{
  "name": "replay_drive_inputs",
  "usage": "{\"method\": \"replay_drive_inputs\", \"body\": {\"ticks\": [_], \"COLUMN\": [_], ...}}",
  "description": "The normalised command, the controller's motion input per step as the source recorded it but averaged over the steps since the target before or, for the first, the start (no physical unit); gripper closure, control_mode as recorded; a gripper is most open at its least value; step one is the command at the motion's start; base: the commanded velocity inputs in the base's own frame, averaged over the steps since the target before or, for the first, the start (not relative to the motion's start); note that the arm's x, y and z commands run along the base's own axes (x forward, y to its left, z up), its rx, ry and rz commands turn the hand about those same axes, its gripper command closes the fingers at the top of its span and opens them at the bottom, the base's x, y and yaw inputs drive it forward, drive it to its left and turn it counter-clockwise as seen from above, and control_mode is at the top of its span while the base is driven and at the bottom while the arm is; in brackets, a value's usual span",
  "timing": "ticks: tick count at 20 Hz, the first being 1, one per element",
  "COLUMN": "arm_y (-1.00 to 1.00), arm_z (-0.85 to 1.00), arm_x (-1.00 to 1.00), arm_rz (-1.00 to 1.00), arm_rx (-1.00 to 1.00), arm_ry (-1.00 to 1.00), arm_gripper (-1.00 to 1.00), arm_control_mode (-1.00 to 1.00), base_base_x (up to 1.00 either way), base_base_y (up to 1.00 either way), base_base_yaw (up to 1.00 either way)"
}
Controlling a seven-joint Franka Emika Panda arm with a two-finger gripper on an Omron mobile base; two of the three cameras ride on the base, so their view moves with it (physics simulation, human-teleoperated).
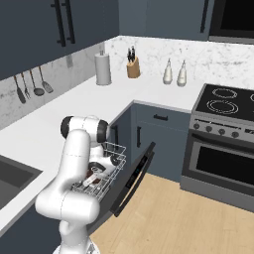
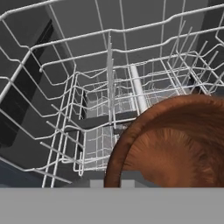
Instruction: Pick up the cup and bowl from the counter, place them in the dishwasher, and close the dishwasher door.
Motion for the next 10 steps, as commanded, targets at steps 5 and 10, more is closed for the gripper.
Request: {"method": "replay_drive_inputs", "body": {"ticks": [5, 10], "arm_y": [0.0, 0.0], "arm_z": [-0.62, -0.38], "arm_x": [0.22, 0.07], "arm_rz": [0.0, 0.0], "arm_rx": [0.0, 0.0], "arm_ry": [-0.01, 0.0], "arm_gripper": [1.0, -1.0], "arm_control_mode": [-1.0, -1.0], "base_base_x": [0.0, 0.0], "base_base_y": [0.0, 0.0], "base_base_yaw": [0.0, 0.0]}}
